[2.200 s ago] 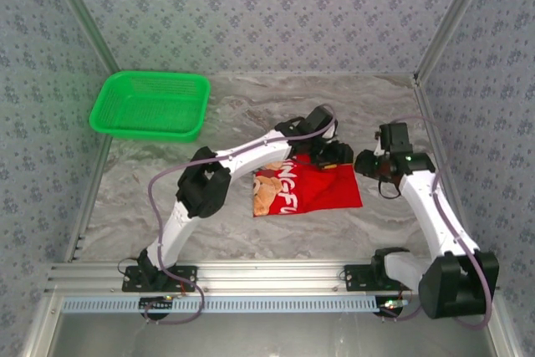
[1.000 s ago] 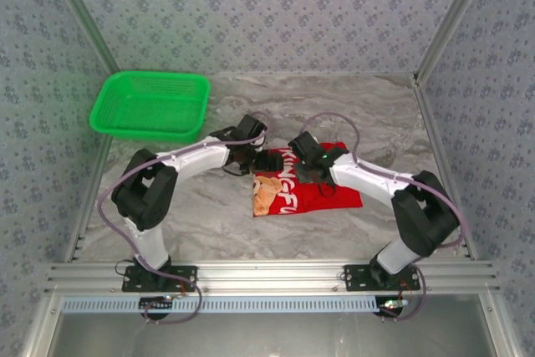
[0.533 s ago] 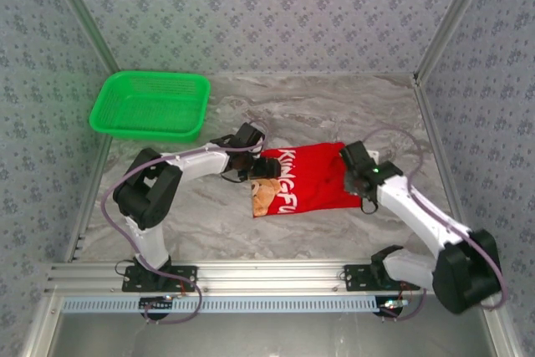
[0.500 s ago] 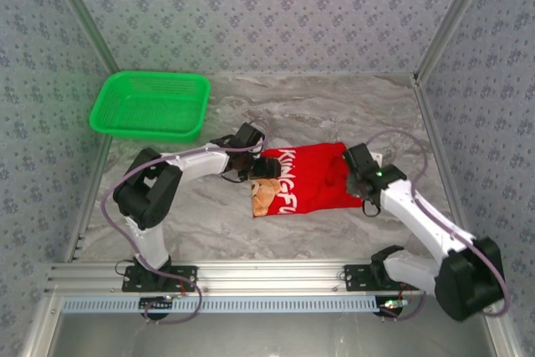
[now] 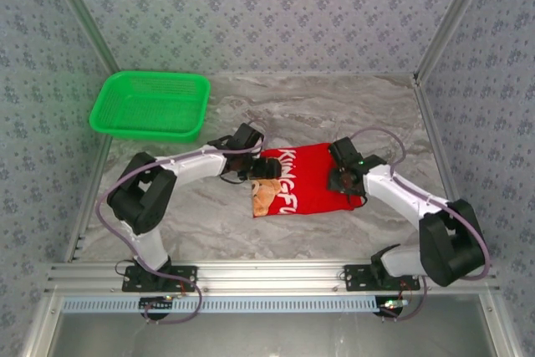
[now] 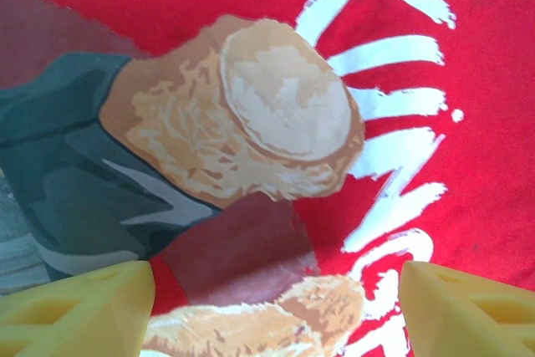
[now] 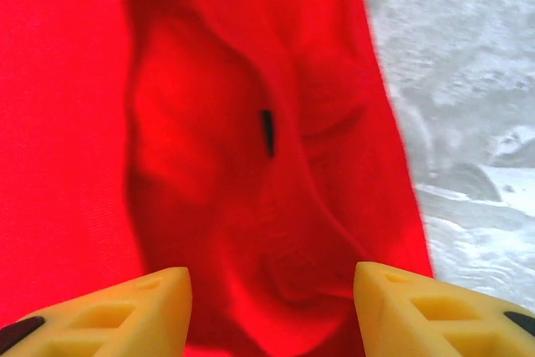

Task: Fold the inside-out t-shirt

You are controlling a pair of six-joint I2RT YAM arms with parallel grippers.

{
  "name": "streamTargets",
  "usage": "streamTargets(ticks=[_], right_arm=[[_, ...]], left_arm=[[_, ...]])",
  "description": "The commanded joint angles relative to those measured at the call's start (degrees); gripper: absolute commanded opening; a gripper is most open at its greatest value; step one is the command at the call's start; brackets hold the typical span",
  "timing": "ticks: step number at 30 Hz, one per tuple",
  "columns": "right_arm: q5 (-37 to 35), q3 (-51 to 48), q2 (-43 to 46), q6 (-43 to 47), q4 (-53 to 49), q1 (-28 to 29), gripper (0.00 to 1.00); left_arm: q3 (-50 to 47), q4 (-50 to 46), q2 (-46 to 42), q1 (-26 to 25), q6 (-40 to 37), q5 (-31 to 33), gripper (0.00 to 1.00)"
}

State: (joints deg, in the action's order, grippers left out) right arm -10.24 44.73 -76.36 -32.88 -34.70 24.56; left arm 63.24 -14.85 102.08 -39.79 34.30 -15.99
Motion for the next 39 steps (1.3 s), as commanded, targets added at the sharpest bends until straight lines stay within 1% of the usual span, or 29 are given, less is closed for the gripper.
streamTargets(ticks=[1,3,5,9,10,11,14,17,19,22,24,27,31,33,35,37,39], right_arm=[[0.9,0.5,1.7,1.2,-2.7,-1.0,0.58],[0.4,0.1,2.5,1.6,-3.7,-1.3,0.59],[1.6,-0.7,3.0,2.4,-3.8,-2.7,0.60],[5.5,-2.3,2.7,2.7,-3.0,-6.1,0.57],[5.7,-2.5,2.5,2.9,-2.6,-6.8,0.54],[6.4,-2.6,2.0,3.2,-2.0,-7.5,0.49],[8.2,-2.2,-0.2,4.5,0.0,-9.8,0.28],[6.5,0.1,-2.3,6.3,-0.1,-11.6,0.17],[4.5,1.5,-3.2,7.4,-0.3,-12.4,0.12],[2.4,2.5,-5.9,7.9,-0.1,-13.6,0.09],[2.9,4.3,-8.8,8.6,0.0,-15.3,0.10],[1.6,6.6,-11.3,9.3,0.0,-15.6,0.17],[1.7,9.8,-13.0,9.8,-1.0,-14.9,0.33],[1.2,10.3,-11.2,10.2,-3.4,-14.5,0.37],[0.2,9.5,-7.0,10.9,-2.8,-14.1,0.44],[2.8,8.5,-2.6,10.7,-1.9,-12.1,0.51],[5.3,7.6,0.1,8.6,-1.8,-9.1,0.55]], left_arm=[[-0.5,0.4,-2.1,-0.9,-1.2,0.1,0.77],[-0.6,0.8,-2.0,-1.2,-1.0,0.1,0.77],[-0.4,0.6,-1.9,-1.3,-1.0,0.1,0.77],[-0.1,-0.1,-1.9,-1.3,-1.3,0.7,0.77],[0.0,-0.2,-1.9,-1.3,-1.4,0.7,0.77],[0.2,-0.4,-1.9,-1.3,-1.6,0.8,0.77],[0.3,-0.4,-1.4,-1.5,-1.7,0.9,0.77],[0.3,-1.0,-0.5,-2.2,-2.4,0.3,0.77],[-0.1,-1.2,-0.1,-3.1,-3.2,0.0,0.77],[-1.3,-1.9,0.0,-4.2,-3.0,0.8,0.77],[-2.1,-3.0,-0.4,-4.7,-2.5,0.9,0.77],[-4.3,-3.7,-2.8,-6.1,-2.0,1.5,0.77],[-5.5,-3.4,-5.4,-7.7,-0.5,1.6,0.77],[-4.7,-3.7,-7.0,-7.8,-0.7,1.7,0.77],[-4.6,-1.7,-10.0,-7.7,-1.9,4.2,0.79],[-4.2,0.8,-11.9,-6.6,-3.4,5.3,0.81],[-3.3,3.3,-11.5,-4.5,-4.3,4.1,0.81]])
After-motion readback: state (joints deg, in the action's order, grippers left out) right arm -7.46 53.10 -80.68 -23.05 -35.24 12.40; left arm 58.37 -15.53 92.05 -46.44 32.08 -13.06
